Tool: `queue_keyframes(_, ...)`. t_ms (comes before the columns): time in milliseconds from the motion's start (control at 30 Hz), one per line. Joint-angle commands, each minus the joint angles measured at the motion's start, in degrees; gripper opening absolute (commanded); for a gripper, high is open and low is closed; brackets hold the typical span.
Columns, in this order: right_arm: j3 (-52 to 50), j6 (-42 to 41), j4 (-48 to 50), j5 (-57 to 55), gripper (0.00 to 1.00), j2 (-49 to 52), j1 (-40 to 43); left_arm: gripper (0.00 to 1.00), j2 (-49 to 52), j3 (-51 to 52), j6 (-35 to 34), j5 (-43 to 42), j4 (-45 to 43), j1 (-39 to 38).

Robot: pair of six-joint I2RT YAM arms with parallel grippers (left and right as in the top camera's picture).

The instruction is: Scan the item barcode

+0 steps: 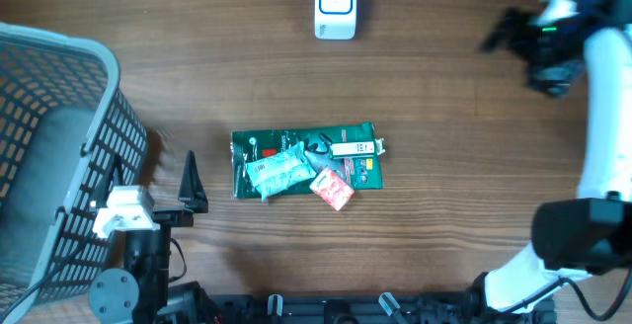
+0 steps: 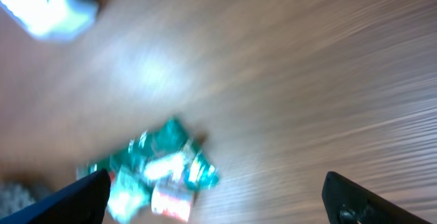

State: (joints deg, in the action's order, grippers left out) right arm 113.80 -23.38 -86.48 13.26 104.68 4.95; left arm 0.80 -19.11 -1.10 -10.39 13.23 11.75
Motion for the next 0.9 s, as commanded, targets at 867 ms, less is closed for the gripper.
queue_keyframes(867,-43.98,-57.9,43.47,1.31,0.84,2.01,-30.08,1.0,-0.42,0.07,-1.31,0.81,15.02,0.37)
